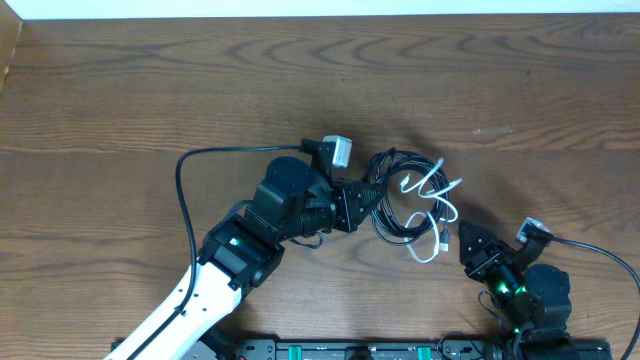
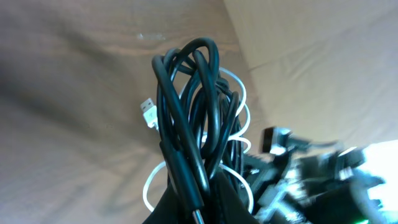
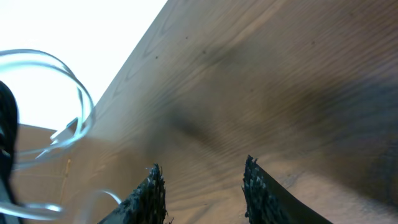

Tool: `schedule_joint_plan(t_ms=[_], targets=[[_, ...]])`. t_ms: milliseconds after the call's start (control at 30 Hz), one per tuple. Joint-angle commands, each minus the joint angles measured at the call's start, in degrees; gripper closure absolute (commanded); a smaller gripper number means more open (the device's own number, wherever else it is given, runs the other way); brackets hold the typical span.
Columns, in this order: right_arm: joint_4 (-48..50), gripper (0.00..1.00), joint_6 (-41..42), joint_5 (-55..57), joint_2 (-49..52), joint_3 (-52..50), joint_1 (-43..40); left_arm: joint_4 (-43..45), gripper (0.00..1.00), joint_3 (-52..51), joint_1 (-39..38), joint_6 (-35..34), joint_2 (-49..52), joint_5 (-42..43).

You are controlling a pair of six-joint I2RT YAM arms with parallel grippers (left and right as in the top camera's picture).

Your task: Untangle cables

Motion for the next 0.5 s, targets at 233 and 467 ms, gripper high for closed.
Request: schedule_joint_plan(t_ms=[233, 467], targets=[[16.0, 0.54, 14.9, -20.8, 0.1, 0.0, 0.3, -5.2, 0.92, 0.4, 0.2, 21.2, 0.7, -13.0], [15.9, 0.57, 27.3, -20.4, 0.1, 0.0, 0.3, -5.0, 0.93, 0.4, 0.1, 25.6, 0.7, -9.2]])
